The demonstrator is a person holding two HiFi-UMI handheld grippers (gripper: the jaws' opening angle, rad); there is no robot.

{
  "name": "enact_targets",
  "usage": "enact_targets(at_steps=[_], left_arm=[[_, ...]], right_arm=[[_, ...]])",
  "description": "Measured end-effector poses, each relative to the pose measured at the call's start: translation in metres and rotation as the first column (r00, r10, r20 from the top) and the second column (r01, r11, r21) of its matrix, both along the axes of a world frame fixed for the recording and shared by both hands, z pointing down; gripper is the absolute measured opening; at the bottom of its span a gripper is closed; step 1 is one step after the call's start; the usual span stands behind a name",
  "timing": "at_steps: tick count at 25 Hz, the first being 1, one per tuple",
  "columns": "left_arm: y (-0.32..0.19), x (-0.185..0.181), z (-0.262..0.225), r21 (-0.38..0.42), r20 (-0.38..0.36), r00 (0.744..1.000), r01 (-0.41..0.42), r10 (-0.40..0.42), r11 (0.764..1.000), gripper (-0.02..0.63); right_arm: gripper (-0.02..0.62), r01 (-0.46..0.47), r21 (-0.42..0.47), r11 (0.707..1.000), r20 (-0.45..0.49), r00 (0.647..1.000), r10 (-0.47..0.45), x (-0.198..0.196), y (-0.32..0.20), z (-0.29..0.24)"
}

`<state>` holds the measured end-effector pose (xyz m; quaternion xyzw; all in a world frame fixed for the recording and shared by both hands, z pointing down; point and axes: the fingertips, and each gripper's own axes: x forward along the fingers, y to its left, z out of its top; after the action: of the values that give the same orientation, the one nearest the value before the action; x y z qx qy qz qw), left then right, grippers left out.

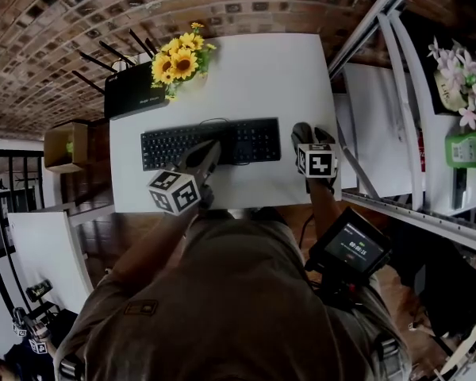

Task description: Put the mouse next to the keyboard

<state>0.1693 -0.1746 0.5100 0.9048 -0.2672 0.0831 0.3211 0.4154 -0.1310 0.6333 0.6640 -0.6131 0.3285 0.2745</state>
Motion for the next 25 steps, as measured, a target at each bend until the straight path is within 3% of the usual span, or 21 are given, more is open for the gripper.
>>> enact_targets(at_steps=[7, 15, 19, 25], left_arm=[[0.017, -0.008, 0.002, -0.009, -0.002, 0.995, 0.097, -0.097, 0.995, 0.000], [0.036, -0.037, 0.000, 0.032, 0.015, 0.995, 0.094, -0.095, 0.995, 0.000], [0.052, -0.053, -0.011, 0.081, -0.005, 0.998, 0.056, -0.056, 0.995, 0.000], [0.079, -0.096, -0.024, 0.137, -0.056, 0.997, 0.066, -0.059, 0.988, 0.000]], right_arm=[[0.258, 0.073, 0.102, 0.992, -0.020, 0.997, -0.072, -0.007, 0.000, -0.034], [0.178, 0.077, 0.223, 0.972, -0.004, 0.997, -0.079, -0.044, 0.020, -0.072], [0.073, 0.097, 0.283, 0.954, 0.020, 0.994, -0.107, -0.077, 0.037, -0.096], [0.015, 0.146, 0.365, 0.920, 0.064, 0.981, -0.181, -0.149, 0.070, -0.128]])
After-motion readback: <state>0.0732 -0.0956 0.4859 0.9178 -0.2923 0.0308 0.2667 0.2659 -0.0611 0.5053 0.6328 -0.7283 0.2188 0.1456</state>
